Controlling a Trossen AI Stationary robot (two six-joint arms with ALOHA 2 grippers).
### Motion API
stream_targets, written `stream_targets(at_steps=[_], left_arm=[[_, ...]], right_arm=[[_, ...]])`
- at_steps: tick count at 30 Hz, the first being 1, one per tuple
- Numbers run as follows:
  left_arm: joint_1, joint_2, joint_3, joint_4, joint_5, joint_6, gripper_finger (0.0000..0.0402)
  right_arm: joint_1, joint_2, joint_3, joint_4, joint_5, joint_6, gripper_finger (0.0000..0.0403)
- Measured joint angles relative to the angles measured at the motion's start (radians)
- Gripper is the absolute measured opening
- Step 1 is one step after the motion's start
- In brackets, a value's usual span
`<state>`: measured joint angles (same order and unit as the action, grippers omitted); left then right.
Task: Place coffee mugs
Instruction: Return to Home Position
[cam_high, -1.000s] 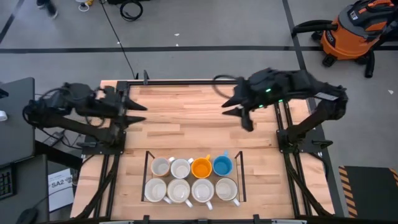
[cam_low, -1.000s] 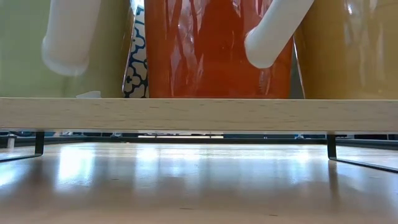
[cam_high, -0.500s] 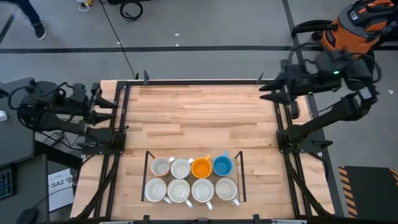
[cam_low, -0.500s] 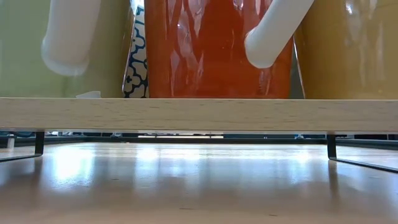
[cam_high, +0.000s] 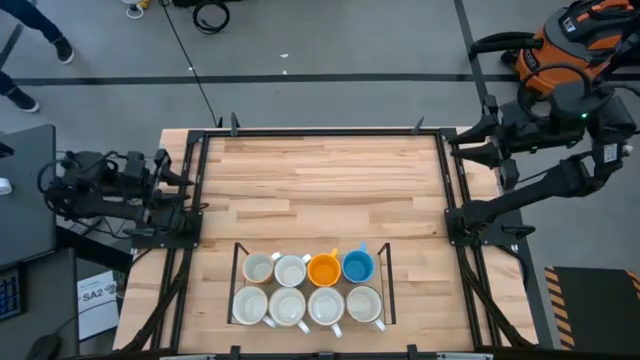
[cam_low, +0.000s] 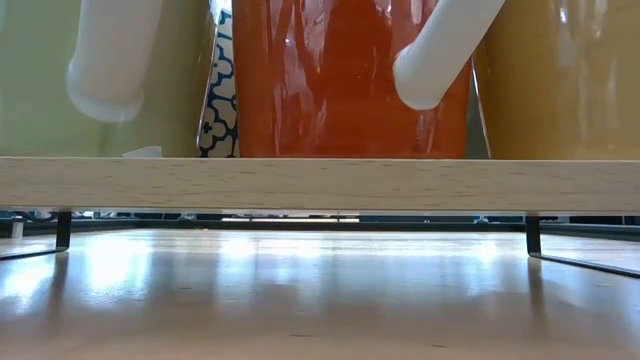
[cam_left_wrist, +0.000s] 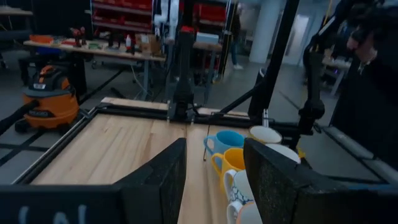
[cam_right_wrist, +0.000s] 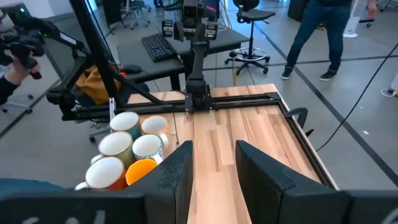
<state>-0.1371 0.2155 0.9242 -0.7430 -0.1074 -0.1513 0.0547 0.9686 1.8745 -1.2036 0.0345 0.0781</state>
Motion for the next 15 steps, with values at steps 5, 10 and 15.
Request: stream_targets(at_steps=[5,10,15], left_arm=[[0.0,-0.146,-0.165,0.1,0.0,-0.018,0.0167],[-0.001,-0.21,-0.261,0.129,-0.001,-0.026,0.0167],[-0.001,-0.203,-0.328,0.182,-0.007,-0.028,0.0167]], right_arm=[[0.0,-0.088,-0.149,0.079,0.0,0.024,0.0126],[0.0,-0.191,-0.332,0.199,0.0,0.037,0.0126],[0.0,-0.306,-0.522,0.301,0.0,0.071,0.0126]])
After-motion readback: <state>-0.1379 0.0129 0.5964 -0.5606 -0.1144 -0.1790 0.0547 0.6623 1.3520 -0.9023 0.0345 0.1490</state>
